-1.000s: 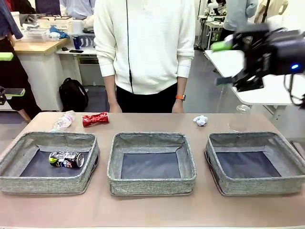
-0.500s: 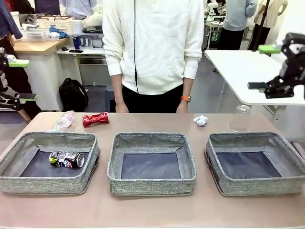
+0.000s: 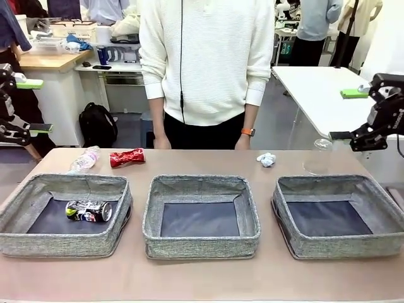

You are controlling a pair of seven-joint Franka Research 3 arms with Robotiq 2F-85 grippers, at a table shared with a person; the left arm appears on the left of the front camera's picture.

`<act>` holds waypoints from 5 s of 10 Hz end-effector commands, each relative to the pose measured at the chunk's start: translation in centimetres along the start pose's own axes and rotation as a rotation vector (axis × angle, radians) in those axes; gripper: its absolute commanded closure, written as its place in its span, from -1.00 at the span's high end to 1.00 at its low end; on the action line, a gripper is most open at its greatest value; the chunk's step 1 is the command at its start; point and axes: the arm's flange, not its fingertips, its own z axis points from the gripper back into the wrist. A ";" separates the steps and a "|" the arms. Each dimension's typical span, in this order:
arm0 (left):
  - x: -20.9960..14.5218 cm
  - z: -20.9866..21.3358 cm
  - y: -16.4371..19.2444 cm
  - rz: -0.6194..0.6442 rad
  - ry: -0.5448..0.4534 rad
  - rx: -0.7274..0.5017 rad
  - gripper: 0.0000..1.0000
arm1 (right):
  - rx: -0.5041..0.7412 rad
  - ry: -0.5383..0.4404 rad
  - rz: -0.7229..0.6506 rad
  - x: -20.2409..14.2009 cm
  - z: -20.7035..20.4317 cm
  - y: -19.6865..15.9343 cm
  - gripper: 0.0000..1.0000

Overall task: Sort the waste into the appropriate baskets.
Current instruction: Place the picked waste into the Fabric basket indicated by the person, then pick up the waste item pointed out by the person.

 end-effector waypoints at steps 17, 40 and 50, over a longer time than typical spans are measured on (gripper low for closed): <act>-0.2 0.2 -0.2 -0.004 0.005 -0.002 1.00 | 0.028 -0.012 0.012 -0.2 0.1 1.0 1.00; 18.8 -22.1 5.0 -1.408 1.041 0.894 1.00 | 0.028 -0.012 0.012 -0.2 0.1 1.0 1.00; 25.6 -26.1 15.6 -1.210 1.173 0.921 1.00 | 0.028 -0.012 0.012 -0.2 0.1 1.0 1.00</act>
